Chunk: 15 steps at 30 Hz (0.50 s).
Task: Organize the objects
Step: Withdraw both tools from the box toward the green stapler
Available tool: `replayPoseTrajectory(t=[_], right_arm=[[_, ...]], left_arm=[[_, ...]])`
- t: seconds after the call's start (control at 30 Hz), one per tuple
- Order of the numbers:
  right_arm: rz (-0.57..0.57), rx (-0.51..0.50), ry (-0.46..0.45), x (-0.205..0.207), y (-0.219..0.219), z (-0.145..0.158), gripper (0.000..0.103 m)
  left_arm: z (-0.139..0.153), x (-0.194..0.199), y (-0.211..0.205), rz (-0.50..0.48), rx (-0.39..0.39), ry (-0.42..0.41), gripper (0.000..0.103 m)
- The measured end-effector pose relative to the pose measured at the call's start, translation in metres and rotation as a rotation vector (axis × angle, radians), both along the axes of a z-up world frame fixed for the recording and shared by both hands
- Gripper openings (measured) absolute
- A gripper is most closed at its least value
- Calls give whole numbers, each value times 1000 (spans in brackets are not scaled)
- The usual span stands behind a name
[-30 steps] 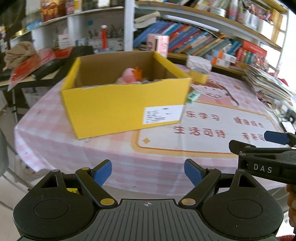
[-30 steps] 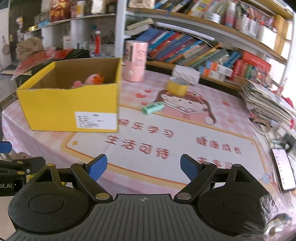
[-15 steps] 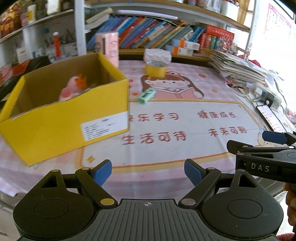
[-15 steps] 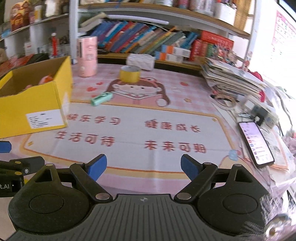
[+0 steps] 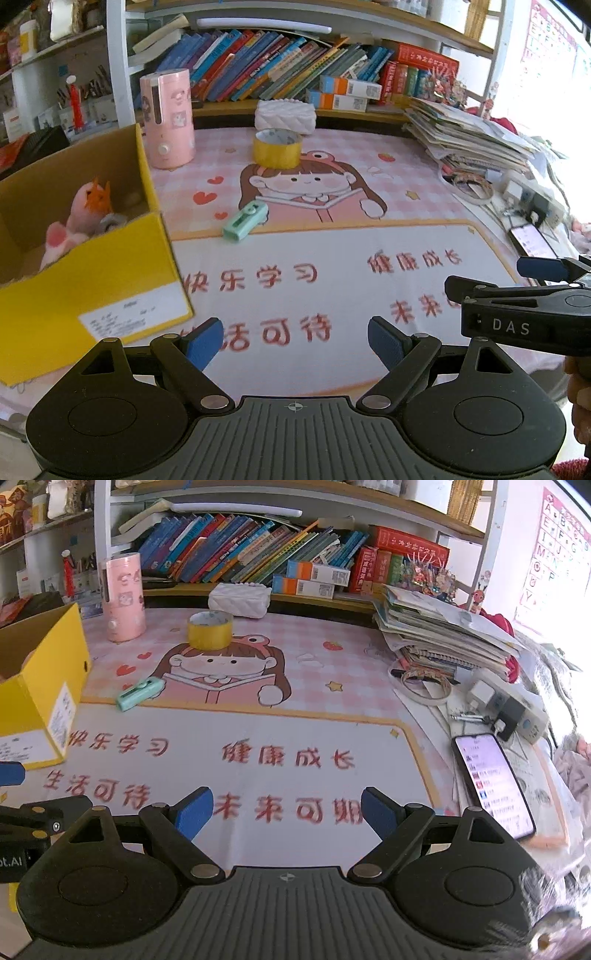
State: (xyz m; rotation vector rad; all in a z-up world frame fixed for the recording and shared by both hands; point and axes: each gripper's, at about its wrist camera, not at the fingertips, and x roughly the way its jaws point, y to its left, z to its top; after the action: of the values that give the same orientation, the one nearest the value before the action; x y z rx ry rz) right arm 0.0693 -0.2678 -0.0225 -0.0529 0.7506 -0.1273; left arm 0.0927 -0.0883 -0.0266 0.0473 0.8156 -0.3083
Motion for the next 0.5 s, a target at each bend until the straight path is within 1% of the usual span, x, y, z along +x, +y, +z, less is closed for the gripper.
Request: replayPoseTrajectory(t=[0.17,0.37,0.5], right_arm=[[43,11,-9,28,-11,3,87],[95,45,-31,59,-22,6,86],[135,60,-39,78,-28,7,86]], left_arm=[[4,21,-10,35,-1,-19,87],[9,42,-22,93,32,-65,86],[8,55,-26,132,44,-68,85]])
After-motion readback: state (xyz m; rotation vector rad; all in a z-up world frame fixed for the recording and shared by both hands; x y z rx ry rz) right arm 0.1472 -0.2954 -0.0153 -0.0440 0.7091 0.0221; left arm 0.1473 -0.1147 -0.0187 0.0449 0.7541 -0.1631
